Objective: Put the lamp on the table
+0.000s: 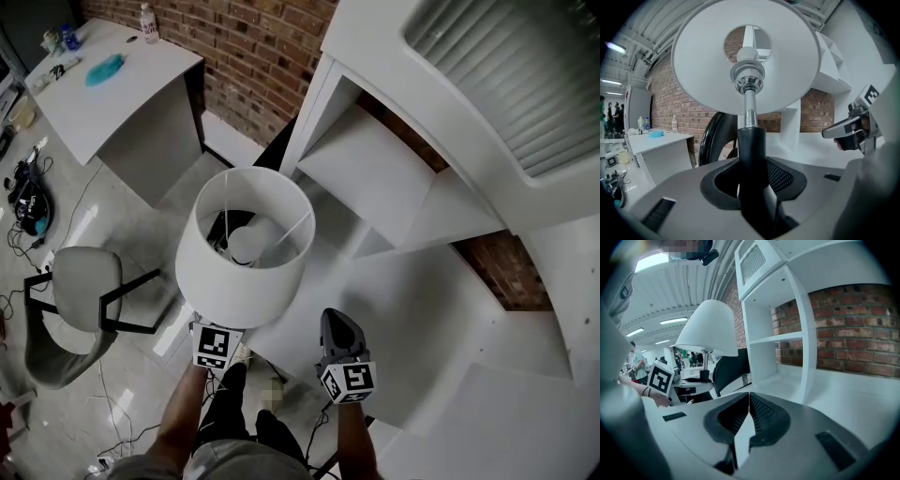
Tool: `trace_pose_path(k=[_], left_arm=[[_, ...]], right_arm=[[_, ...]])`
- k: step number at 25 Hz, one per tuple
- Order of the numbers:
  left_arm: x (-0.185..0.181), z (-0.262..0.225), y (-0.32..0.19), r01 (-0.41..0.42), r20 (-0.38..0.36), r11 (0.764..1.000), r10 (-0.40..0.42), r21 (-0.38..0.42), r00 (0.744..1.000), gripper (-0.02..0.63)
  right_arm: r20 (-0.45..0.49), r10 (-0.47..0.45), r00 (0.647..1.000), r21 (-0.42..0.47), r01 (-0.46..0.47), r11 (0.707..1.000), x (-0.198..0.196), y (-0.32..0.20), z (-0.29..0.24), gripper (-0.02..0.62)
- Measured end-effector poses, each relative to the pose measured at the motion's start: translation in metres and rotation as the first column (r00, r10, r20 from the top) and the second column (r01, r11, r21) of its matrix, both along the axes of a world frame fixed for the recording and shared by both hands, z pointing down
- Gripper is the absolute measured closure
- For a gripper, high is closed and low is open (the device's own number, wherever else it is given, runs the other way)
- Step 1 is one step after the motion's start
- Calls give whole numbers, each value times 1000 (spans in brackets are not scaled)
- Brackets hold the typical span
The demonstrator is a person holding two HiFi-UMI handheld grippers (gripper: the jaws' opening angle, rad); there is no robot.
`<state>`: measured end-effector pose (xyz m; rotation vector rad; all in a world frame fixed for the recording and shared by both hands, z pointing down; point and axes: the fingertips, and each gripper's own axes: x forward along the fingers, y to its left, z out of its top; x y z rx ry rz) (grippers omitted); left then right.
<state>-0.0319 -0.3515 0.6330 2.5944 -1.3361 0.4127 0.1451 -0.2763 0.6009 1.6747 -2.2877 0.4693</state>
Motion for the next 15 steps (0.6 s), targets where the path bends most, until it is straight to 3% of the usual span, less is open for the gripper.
trace_pose_path(k=[15], left_arm=[[10, 24, 2, -18, 21, 1000, 18, 5, 1000, 454]], right_arm=[[-2, -7, 1000, -39, 7, 999, 0, 17, 18, 572]])
